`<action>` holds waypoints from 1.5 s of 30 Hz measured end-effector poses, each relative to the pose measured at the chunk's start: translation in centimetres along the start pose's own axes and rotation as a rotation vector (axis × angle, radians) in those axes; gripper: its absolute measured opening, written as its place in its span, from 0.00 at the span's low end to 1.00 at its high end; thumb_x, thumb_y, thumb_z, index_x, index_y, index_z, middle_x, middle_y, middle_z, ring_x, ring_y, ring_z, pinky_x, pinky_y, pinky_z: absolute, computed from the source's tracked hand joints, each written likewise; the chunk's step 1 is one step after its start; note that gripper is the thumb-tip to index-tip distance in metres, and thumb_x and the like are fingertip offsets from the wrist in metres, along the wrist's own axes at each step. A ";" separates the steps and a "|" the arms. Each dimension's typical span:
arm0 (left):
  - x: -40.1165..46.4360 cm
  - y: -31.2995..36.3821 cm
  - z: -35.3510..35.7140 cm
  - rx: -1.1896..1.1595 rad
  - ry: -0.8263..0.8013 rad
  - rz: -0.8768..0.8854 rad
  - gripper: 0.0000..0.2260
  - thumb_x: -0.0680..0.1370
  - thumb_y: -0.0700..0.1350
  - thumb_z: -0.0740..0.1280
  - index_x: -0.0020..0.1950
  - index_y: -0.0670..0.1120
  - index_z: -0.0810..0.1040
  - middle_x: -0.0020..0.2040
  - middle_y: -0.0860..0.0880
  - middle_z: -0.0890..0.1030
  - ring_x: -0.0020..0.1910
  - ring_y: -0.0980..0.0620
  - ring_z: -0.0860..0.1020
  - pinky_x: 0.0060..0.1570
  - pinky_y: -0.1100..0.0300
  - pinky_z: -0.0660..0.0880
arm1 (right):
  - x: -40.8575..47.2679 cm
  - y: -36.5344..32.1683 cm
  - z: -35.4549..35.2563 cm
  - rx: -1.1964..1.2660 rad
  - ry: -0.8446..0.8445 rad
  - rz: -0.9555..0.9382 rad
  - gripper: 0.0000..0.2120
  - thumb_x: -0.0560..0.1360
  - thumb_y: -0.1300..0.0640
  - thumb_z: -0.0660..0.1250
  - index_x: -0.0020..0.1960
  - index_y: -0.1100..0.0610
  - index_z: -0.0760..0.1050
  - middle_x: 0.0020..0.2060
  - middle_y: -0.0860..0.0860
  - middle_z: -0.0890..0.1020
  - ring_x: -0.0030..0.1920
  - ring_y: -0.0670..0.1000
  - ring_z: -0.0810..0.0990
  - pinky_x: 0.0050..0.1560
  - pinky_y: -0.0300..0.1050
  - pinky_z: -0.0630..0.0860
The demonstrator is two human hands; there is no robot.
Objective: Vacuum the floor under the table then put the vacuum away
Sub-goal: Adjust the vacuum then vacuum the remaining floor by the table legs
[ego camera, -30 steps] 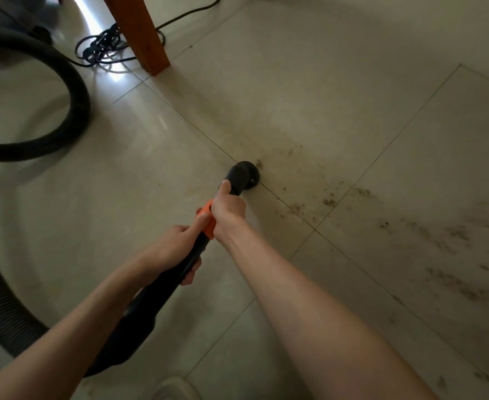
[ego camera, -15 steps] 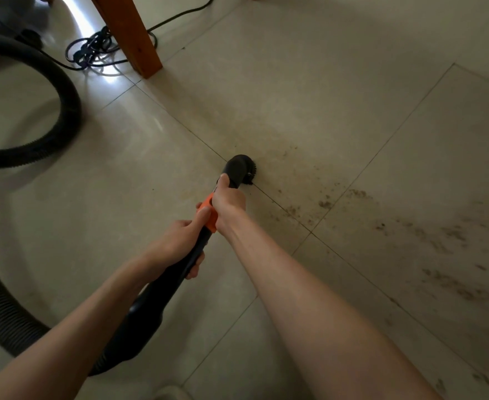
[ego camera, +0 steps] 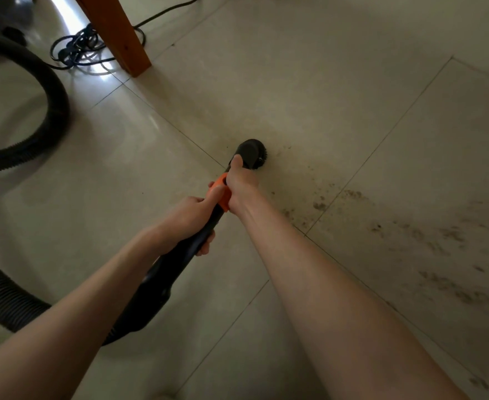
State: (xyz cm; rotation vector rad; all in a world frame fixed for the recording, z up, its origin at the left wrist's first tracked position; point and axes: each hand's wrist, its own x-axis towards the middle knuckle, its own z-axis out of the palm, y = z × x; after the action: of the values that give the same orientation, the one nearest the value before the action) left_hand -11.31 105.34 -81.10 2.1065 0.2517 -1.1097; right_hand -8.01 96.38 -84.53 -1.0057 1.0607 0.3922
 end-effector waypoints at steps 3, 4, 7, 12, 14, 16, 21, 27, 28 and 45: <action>0.3 0.6 0.2 0.007 -0.015 -0.006 0.28 0.78 0.65 0.51 0.38 0.40 0.71 0.26 0.45 0.75 0.21 0.49 0.73 0.25 0.61 0.73 | 0.2 -0.6 -0.5 0.024 0.006 -0.005 0.19 0.82 0.47 0.55 0.39 0.59 0.65 0.29 0.55 0.75 0.29 0.52 0.76 0.50 0.52 0.80; 0.5 0.8 0.2 0.008 -0.021 -0.004 0.28 0.78 0.65 0.51 0.39 0.40 0.71 0.26 0.45 0.75 0.21 0.49 0.73 0.24 0.61 0.73 | 0.3 -0.8 -0.6 0.029 0.010 -0.009 0.19 0.82 0.47 0.55 0.38 0.59 0.64 0.29 0.55 0.75 0.29 0.52 0.76 0.50 0.52 0.80; 0.9 1.4 0.4 0.022 -0.034 0.005 0.29 0.77 0.66 0.51 0.39 0.40 0.71 0.26 0.45 0.75 0.21 0.49 0.73 0.24 0.61 0.73 | 0.4 -1.3 -1.1 0.048 0.019 -0.014 0.19 0.82 0.47 0.55 0.38 0.59 0.63 0.29 0.55 0.74 0.30 0.52 0.76 0.51 0.52 0.79; 1.5 2.6 0.8 0.070 -0.054 0.024 0.29 0.77 0.66 0.51 0.40 0.40 0.70 0.26 0.45 0.75 0.21 0.48 0.73 0.24 0.61 0.73 | 0.9 -2.1 -2.1 0.090 0.039 -0.004 0.18 0.81 0.47 0.56 0.39 0.58 0.64 0.29 0.55 0.74 0.30 0.52 0.76 0.47 0.51 0.79; 1.8 3.0 0.9 0.084 -0.054 0.031 0.29 0.77 0.66 0.51 0.41 0.40 0.71 0.27 0.45 0.76 0.21 0.48 0.73 0.23 0.61 0.73 | 1.1 -2.4 -2.5 0.108 0.046 -0.008 0.18 0.81 0.47 0.56 0.39 0.58 0.64 0.29 0.55 0.74 0.29 0.52 0.76 0.46 0.50 0.79; 2.1 3.4 1.1 0.097 -0.052 0.037 0.29 0.76 0.67 0.52 0.41 0.40 0.71 0.27 0.44 0.76 0.22 0.48 0.74 0.24 0.61 0.73 | 1.2 -2.8 -2.9 0.143 0.045 -0.004 0.19 0.81 0.47 0.56 0.39 0.59 0.65 0.29 0.55 0.74 0.29 0.52 0.76 0.44 0.49 0.78; 2.9 4.7 1.6 0.139 -0.061 0.063 0.30 0.76 0.68 0.52 0.40 0.40 0.71 0.27 0.45 0.76 0.22 0.48 0.74 0.26 0.60 0.73 | 1.5 -3.8 -4.0 0.207 0.052 -0.007 0.19 0.81 0.47 0.56 0.38 0.59 0.66 0.31 0.55 0.74 0.29 0.52 0.76 0.43 0.49 0.78; 3.4 5.0 2.0 0.128 -0.052 0.080 0.29 0.76 0.67 0.52 0.38 0.41 0.71 0.26 0.46 0.76 0.22 0.48 0.74 0.25 0.61 0.73 | 2.1 -4.2 -4.2 0.184 0.071 -0.023 0.19 0.81 0.46 0.56 0.41 0.60 0.66 0.31 0.55 0.75 0.29 0.52 0.76 0.40 0.48 0.78; 3.4 4.8 1.8 0.119 -0.048 0.077 0.29 0.76 0.67 0.52 0.39 0.40 0.70 0.25 0.46 0.76 0.22 0.48 0.74 0.25 0.61 0.73 | 2.0 -4.1 -3.9 0.161 0.067 -0.022 0.19 0.81 0.46 0.56 0.40 0.60 0.66 0.30 0.55 0.75 0.29 0.52 0.76 0.41 0.49 0.78; -3.7 -6.1 -2.7 0.025 0.013 -0.072 0.28 0.75 0.66 0.53 0.39 0.40 0.68 0.24 0.44 0.73 0.19 0.47 0.71 0.21 0.60 0.69 | -3.3 6.7 3.1 0.034 -0.087 0.077 0.23 0.81 0.41 0.52 0.54 0.62 0.69 0.32 0.53 0.78 0.40 0.53 0.80 0.51 0.48 0.78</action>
State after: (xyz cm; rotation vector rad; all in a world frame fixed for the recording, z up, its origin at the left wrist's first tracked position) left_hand -14.74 112.16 -80.40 2.1424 0.3239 -1.1471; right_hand -12.54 103.06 -84.57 -0.9122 1.0264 0.4747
